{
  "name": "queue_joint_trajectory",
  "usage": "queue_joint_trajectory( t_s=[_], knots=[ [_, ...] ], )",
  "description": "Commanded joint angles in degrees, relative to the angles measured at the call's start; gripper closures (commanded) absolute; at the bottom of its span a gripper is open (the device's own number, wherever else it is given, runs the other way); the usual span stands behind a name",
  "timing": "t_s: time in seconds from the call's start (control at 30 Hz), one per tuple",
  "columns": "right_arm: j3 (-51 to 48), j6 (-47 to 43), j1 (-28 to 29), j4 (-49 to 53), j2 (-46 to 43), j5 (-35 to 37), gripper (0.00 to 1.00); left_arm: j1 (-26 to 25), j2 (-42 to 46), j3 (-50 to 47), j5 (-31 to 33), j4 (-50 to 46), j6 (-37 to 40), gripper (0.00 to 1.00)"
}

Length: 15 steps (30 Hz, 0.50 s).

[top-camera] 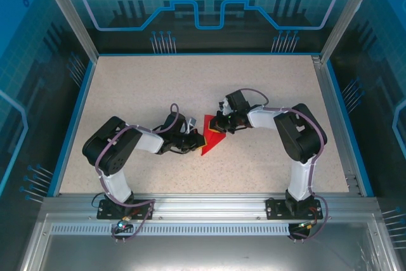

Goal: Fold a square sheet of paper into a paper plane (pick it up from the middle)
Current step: Fourth fold the wing at the center of the table.

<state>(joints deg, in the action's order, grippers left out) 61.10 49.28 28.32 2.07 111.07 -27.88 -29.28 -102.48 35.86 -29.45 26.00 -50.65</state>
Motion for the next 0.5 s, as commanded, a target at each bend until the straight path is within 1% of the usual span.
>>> queue_joint_trajectory(
  t_s=[0.0, 0.4, 0.47],
  knots=[
    [1.1, -0.5, -0.7, 1.1, 1.8, -0.4, 0.96, 0.4, -2.0, -0.6, 0.3, -1.2, -0.3, 1.0],
    [1.9, -1.2, -0.7, 2.4, 3.2, 0.5, 0.96, 0.5, -2.8, -0.7, 0.0, -1.3, -1.0, 1.0],
    [2.1, -1.7, -0.8, 3.1, 3.5, 0.6, 0.96, 0.5, -2.8, -0.5, -0.4, -1.4, -0.7, 0.98]
  ],
)
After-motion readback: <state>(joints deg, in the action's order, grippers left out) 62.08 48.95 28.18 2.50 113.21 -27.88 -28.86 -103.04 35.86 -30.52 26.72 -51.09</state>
